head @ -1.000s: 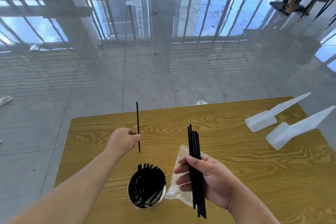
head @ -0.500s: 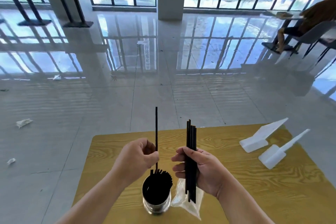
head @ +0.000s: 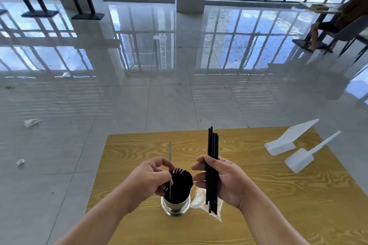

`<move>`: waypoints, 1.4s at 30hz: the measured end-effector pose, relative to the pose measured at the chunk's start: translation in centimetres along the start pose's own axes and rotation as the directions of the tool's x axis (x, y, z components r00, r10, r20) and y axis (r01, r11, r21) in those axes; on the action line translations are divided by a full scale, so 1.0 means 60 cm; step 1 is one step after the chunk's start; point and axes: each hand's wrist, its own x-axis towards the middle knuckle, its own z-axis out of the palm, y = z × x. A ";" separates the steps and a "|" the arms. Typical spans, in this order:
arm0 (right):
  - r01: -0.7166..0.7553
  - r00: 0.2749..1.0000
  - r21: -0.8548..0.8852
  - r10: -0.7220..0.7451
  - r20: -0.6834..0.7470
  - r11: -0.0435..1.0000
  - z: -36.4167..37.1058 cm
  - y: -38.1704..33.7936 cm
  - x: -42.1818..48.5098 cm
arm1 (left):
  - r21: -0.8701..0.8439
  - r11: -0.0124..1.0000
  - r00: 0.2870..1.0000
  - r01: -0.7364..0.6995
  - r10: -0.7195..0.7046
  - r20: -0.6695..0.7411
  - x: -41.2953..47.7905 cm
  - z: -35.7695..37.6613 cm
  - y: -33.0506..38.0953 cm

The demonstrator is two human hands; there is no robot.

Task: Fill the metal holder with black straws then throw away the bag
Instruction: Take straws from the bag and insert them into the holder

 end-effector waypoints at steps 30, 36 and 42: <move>-0.151 0.964 -0.053 0.159 0.214 0.987 0.020 0.021 0.017 | 0.011 1.000 1.000 -0.029 0.029 0.004 0.048 0.042 0.048; -0.146 0.917 -0.155 0.193 0.350 0.977 0.048 0.016 0.020 | -0.040 0.997 0.995 -0.073 0.075 0.068 0.046 0.054 0.067; -0.129 0.938 -0.164 0.174 0.300 0.978 0.049 0.022 0.029 | -0.043 0.998 0.996 -0.049 0.052 0.076 0.050 0.046 0.068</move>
